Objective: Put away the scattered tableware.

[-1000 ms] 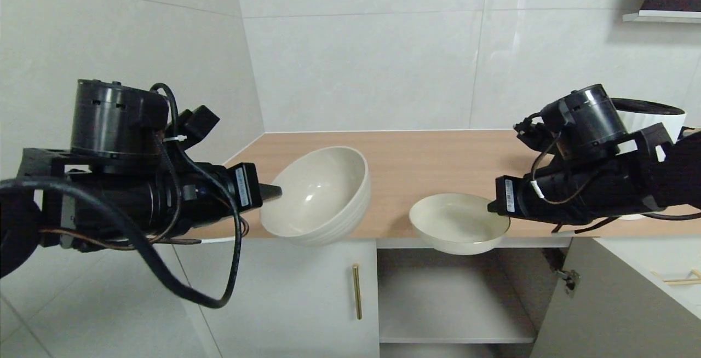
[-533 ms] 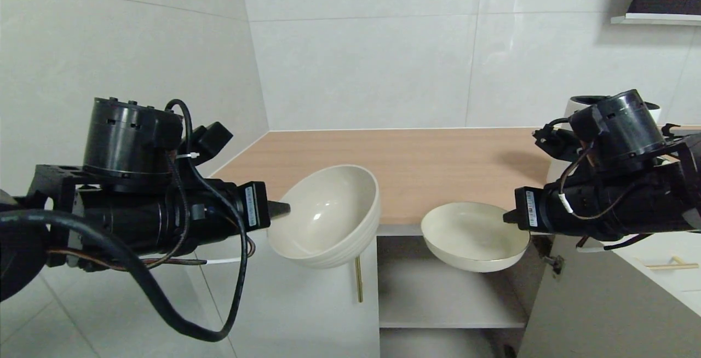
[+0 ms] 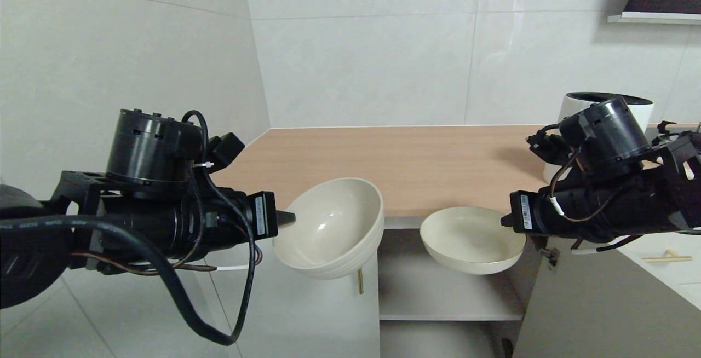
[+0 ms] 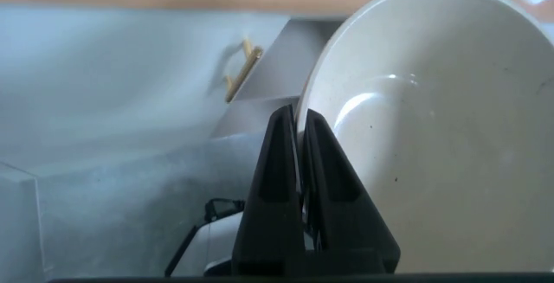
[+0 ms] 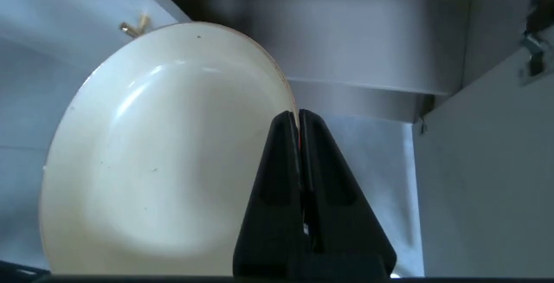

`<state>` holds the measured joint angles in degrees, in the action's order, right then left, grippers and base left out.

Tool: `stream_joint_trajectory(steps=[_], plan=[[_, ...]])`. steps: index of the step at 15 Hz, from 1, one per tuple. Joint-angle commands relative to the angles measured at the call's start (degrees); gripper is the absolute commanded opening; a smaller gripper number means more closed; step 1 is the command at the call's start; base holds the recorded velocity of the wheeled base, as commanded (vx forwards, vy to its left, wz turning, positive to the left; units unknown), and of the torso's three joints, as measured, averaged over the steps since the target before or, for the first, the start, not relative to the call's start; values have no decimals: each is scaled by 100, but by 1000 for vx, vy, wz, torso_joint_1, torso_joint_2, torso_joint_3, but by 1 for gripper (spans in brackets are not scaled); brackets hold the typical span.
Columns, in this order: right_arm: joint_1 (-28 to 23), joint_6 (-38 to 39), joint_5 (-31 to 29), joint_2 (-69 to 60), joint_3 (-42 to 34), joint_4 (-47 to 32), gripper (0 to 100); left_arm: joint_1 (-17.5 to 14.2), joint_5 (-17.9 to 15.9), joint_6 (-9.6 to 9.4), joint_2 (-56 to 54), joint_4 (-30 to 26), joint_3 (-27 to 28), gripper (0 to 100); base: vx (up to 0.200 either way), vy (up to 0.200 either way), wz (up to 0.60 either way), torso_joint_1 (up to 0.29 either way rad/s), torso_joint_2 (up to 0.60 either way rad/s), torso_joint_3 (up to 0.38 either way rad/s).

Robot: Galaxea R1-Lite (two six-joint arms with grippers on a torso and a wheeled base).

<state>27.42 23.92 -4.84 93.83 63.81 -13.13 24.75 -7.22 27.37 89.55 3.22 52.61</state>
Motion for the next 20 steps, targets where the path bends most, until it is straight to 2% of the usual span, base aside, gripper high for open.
stream_joint_trajectory(steps=[1, 12, 20], plan=[[1, -1, 1, 74, 0, -5, 0, 21, 1, -3, 54, 3, -14, 0, 0, 0, 0, -129, 339, 217], [1, -1, 1, 250, -8, 3, 0, 21, 1, -12, 106, 3, -14, 0, 0, 0, 0, -154, 447, 292], [44, -10, 9, 592, -61, 74, 0, 21, 1, -12, 115, 3, -14, 0, 0, 0, 0, -23, 59, 47]])
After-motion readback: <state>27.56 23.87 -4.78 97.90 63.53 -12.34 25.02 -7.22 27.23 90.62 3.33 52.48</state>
